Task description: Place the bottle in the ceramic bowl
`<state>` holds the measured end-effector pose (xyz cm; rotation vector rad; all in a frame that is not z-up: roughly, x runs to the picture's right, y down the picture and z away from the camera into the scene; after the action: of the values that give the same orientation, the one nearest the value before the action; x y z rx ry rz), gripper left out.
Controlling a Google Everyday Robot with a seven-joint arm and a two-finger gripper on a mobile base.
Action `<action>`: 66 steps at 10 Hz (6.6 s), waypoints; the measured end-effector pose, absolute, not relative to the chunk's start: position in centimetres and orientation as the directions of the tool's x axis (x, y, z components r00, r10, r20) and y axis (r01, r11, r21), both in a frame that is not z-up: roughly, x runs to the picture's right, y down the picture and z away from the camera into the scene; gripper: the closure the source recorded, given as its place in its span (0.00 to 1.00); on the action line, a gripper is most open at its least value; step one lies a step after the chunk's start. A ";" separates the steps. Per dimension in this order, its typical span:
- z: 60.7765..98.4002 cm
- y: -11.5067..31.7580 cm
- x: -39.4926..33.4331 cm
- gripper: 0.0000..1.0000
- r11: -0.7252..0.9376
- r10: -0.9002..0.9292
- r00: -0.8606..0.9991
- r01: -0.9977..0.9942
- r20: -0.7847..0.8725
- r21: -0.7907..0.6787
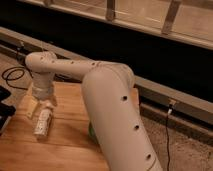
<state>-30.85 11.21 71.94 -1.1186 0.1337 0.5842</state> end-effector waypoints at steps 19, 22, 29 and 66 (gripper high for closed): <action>75.7 16.6 -33.0 0.20 0.059 0.748 0.266 -0.939 -0.609 -0.337; 75.7 16.7 -33.1 0.20 0.061 0.747 0.267 -0.939 -0.609 -0.338; 78.9 19.3 -33.1 0.20 0.002 0.712 0.223 -0.949 -0.665 -0.316; 70.5 12.8 -10.1 1.00 -0.258 0.862 0.197 -0.623 -0.467 -0.739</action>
<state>-10.10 12.78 70.49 -1.1427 -0.2820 1.4435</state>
